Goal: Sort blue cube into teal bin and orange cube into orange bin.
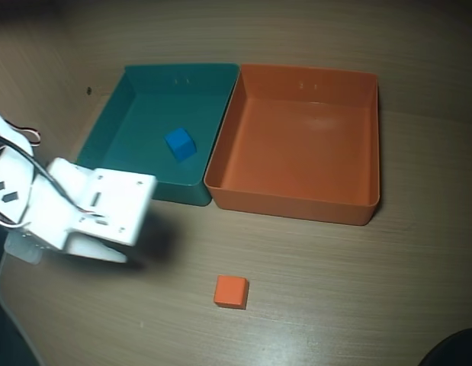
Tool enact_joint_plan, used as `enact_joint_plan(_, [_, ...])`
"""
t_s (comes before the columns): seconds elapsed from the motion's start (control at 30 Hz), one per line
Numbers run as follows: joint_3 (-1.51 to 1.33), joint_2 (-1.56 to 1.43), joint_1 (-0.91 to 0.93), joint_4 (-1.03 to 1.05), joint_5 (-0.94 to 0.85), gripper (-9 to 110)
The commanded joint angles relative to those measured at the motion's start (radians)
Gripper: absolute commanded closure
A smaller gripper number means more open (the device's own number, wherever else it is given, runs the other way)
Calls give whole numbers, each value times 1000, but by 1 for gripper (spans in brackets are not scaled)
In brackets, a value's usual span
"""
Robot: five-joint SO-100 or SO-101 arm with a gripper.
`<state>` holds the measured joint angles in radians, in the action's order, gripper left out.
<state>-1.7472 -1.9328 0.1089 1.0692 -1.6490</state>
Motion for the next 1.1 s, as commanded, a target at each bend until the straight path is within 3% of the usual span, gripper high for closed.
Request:
enact_joint_plan(0.0, [301, 167, 11, 34, -8, 71])
enact_joint_plan(0.43, [761, 626, 49, 189, -201, 70])
enact_joint_plan(1.07, [1149, 1066, 60, 189, -227, 70])
